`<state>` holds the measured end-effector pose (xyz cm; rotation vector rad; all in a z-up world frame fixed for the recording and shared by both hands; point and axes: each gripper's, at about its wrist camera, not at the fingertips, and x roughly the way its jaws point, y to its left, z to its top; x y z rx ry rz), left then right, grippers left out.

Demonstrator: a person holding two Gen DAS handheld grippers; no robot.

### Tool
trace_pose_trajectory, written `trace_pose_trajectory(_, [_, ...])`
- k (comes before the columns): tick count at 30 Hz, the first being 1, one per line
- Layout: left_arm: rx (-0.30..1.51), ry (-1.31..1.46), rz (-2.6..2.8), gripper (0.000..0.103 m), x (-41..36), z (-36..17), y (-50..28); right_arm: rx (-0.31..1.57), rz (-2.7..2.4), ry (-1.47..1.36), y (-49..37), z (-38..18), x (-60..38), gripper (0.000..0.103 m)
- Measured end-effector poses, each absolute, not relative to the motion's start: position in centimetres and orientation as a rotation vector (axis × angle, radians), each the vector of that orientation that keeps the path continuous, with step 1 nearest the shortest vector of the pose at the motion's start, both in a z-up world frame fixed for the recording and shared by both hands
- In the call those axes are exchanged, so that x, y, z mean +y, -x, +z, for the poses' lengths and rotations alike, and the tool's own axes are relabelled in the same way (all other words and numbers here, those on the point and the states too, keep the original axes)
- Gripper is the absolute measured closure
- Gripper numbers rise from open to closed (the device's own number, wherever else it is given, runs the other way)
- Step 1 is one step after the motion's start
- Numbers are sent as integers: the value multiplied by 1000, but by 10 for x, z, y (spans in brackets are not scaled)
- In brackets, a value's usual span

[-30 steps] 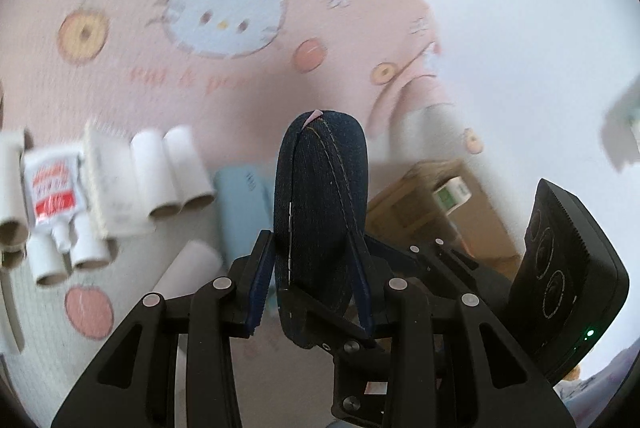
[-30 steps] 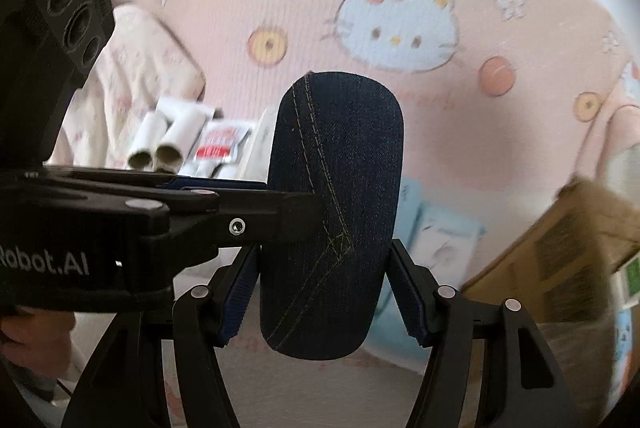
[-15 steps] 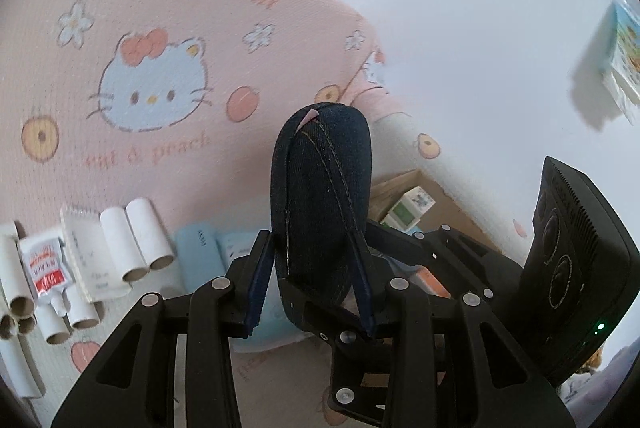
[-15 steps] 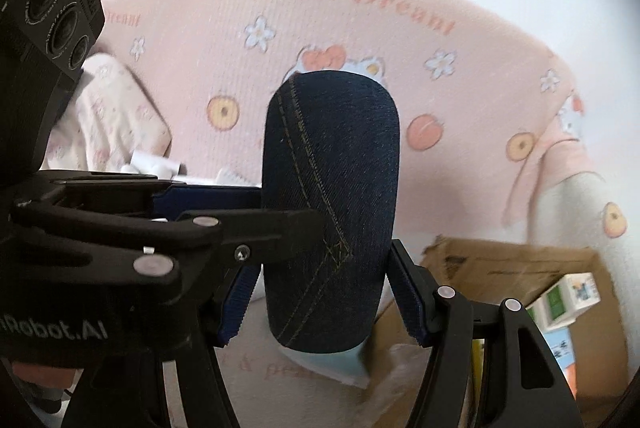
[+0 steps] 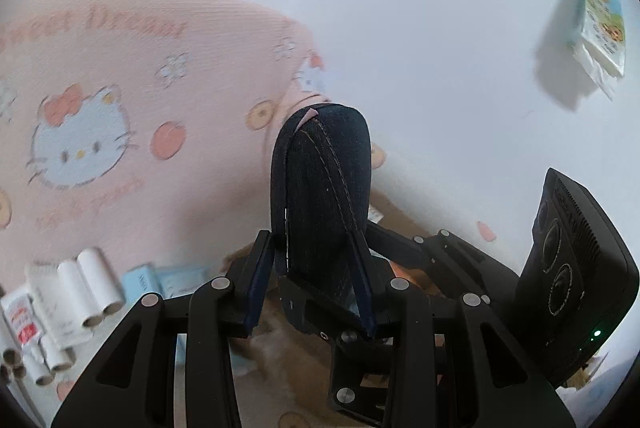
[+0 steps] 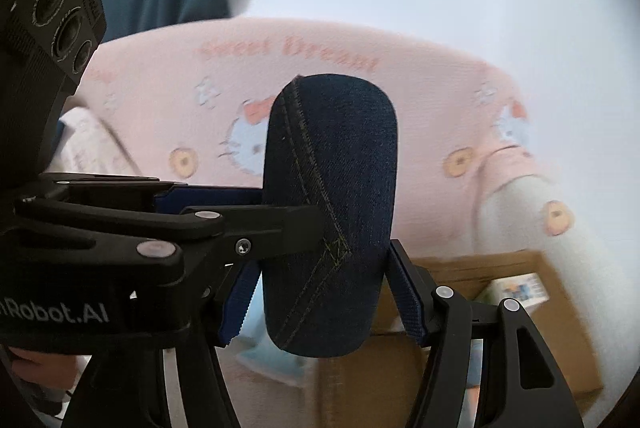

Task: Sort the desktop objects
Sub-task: 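Lift the denim pouch with both grippers toward the cardboard box, then lower the denim pouch with both grippers into the cardboard box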

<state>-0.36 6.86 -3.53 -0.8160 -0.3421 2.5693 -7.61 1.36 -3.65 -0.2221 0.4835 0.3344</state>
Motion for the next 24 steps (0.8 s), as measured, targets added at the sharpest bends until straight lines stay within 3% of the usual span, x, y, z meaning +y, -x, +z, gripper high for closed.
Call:
trace_pose_trajectory(4, [-278, 762, 2549, 63, 92, -26, 16, 453, 332, 224, 73, -23, -4, 43])
trace_pose_trajectory(9, [-322, 785, 2477, 63, 114, -32, 41, 442, 313, 235, 64, -12, -31, 43])
trace_pose_trajectory(17, [-423, 905, 2313, 63, 150, -50, 77, 553, 284, 200, 41, -15, -78, 43])
trace_pose_trajectory(24, [-395, 931, 2243, 63, 183, -53, 94, 580, 241, 293, 36, -17, -107, 43])
